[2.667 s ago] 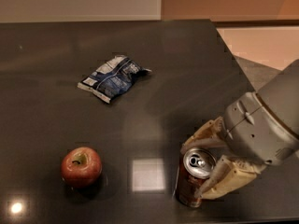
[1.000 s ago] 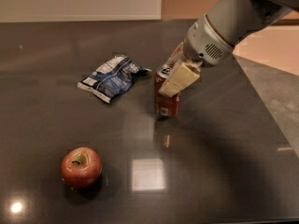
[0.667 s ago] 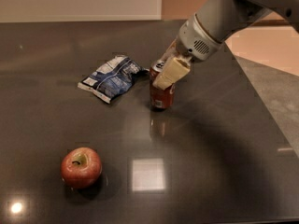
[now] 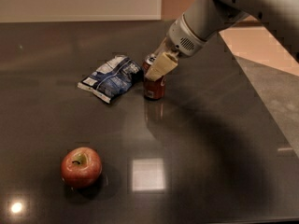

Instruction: Move coke can near blue chip bag

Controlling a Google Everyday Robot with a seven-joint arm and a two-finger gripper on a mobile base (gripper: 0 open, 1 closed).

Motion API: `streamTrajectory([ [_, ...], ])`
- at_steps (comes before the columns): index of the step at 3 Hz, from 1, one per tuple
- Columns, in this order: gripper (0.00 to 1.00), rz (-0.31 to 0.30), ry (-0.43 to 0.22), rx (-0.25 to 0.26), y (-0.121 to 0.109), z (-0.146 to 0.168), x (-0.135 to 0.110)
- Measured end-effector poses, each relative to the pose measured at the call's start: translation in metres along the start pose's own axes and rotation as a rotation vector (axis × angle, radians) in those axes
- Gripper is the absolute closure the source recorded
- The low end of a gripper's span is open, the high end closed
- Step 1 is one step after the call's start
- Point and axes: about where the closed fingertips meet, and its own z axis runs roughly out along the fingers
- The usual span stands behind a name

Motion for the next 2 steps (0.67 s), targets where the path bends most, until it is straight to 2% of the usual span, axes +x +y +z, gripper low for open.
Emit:
streamTrajectory([
  [2,0.37,0.015,-0.010,0.000,-0.0229,0.0173,-0.0129],
])
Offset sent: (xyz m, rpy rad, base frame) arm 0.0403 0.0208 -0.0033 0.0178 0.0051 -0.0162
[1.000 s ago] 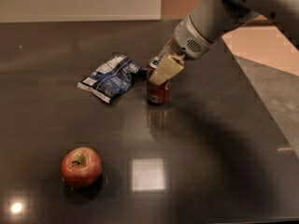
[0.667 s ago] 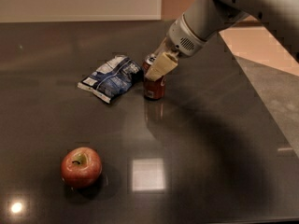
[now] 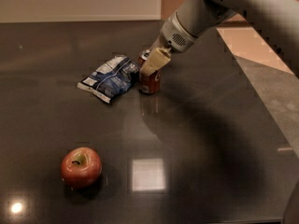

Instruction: Move coke can near blue chip bag

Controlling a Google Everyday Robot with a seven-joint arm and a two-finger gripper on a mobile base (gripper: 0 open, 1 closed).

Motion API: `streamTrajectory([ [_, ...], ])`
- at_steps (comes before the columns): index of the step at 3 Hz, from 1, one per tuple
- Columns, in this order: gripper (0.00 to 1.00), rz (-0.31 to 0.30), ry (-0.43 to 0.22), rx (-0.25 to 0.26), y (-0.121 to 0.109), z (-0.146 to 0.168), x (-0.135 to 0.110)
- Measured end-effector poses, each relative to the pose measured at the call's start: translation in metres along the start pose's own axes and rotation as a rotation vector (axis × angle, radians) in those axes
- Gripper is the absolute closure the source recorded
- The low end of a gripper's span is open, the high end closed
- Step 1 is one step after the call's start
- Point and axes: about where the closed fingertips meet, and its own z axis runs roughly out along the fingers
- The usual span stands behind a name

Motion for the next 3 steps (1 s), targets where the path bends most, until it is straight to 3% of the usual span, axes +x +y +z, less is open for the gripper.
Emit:
streamTrajectory([
  [1,0.13,0.000,-0.001,-0.003,-0.0048,0.0045,-0.0038],
  [2,0.00,-0.001,-0.001,-0.006,-0.0042,0.0063,-0.0043],
  [3,0.00,-0.001,-0.001,-0.006,-0.0041,0.0063,-0.0043],
])
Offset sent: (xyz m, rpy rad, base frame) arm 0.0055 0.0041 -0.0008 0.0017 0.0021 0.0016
